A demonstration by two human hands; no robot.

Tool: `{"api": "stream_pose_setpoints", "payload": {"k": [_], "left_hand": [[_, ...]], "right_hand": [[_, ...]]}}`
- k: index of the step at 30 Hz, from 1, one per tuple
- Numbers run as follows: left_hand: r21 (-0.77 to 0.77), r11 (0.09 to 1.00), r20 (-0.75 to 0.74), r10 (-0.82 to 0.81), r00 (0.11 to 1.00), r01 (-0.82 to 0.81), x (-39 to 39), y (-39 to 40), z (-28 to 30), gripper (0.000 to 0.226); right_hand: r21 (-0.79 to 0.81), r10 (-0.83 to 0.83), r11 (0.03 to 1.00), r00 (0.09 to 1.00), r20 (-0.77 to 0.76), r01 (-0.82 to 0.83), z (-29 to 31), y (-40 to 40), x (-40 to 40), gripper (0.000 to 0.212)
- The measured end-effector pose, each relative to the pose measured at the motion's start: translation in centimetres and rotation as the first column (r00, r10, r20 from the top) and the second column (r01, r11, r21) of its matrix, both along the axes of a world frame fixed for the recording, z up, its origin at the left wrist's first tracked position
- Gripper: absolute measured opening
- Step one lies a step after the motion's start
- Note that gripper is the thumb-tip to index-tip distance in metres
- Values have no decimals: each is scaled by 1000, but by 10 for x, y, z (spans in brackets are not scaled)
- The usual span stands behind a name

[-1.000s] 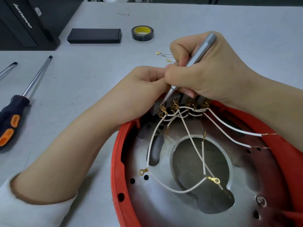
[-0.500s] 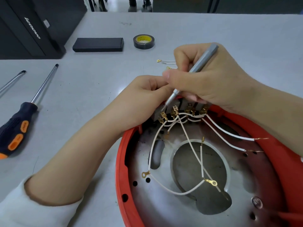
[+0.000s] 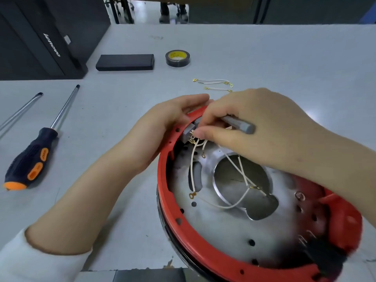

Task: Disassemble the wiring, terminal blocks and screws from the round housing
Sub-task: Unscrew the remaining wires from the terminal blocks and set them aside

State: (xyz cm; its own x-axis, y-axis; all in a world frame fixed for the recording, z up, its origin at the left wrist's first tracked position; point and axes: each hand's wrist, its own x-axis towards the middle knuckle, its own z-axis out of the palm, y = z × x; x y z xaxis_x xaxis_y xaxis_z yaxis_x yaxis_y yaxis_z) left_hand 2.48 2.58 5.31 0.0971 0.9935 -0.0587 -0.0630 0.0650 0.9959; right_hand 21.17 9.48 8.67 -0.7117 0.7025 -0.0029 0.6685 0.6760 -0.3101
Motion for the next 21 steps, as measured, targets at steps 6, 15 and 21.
{"api": "stream_pose_setpoints", "payload": {"k": [6, 15, 21], "left_hand": [[-16, 995, -144, 95, 985, -98, 3, 2, -10, 84], [12, 996, -217, 87, 972, -87, 0, 4, -17, 78], [59, 996, -241, 81, 967, -69, -1, 4, -14, 71]], "right_hand": [[60, -45, 997, 998, -42, 48, 8, -19, -30, 29], [-128, -29, 992, 993, -113, 15, -1, -18, -49, 36], [-213, 3, 976, 987, -163, -38, -8, -18, -50, 19]]}}
